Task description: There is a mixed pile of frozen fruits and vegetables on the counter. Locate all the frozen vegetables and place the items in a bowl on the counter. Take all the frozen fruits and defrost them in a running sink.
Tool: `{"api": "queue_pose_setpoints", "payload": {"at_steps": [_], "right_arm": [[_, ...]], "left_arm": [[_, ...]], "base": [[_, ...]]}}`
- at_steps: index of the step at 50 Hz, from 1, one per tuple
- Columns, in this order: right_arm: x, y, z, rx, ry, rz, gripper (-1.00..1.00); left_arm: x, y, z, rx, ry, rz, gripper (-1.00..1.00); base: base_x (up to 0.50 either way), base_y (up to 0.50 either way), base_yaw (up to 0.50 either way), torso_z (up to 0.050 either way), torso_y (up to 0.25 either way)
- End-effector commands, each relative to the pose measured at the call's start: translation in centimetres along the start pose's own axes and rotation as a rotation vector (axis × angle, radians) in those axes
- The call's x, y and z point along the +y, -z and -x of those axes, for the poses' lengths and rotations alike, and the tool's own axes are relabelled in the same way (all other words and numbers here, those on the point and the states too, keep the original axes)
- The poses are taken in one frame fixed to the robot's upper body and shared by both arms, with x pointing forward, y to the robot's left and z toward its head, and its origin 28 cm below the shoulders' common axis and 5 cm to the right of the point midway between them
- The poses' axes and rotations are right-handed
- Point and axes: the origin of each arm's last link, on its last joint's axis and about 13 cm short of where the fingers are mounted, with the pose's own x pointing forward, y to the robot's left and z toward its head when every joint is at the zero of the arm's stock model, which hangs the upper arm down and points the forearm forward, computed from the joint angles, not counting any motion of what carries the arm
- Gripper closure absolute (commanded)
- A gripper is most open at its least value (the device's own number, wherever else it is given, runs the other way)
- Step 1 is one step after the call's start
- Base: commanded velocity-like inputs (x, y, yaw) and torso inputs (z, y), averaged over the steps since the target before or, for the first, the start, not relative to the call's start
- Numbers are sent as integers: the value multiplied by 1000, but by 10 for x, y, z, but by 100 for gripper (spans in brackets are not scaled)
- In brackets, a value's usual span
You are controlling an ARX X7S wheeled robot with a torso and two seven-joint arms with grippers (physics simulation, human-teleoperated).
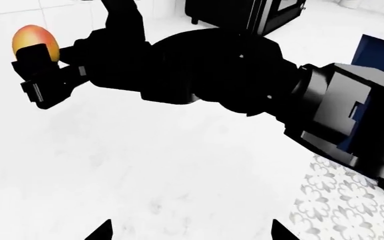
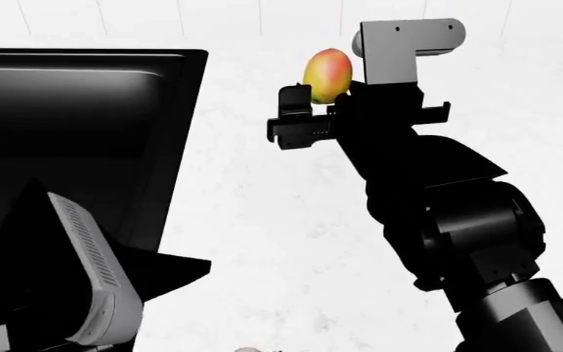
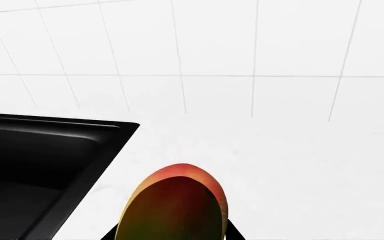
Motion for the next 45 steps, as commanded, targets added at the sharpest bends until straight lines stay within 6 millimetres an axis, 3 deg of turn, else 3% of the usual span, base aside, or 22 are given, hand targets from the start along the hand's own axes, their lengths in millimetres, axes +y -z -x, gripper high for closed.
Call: {"api": "queue_pose_setpoints", "payload": {"at_steps": [1, 9, 31, 36, 45], "right_arm": [[-2, 0, 0, -4, -4, 20, 100], [-2, 5, 0, -2, -5, 11, 100], [-8, 9, 3, 1, 11, -4, 100], [-10, 9, 3, 10, 24, 6, 100], [-9, 6, 5, 12, 18, 11, 100]], "left_arm": [[8, 6, -4, 92, -10, 12, -100], [16, 19, -10, 152, -49, 24, -100], [16, 43, -21, 245, -20, 14, -100], [18, 45, -31, 250, -11, 22, -100], [29, 65, -45, 285, -50, 41, -100]], "base": [[0, 0, 0, 0, 0], [0, 0, 0, 0, 0], [0, 0, 0, 0, 0], [0, 0, 0, 0, 0], [0, 0, 0, 0, 1]]}}
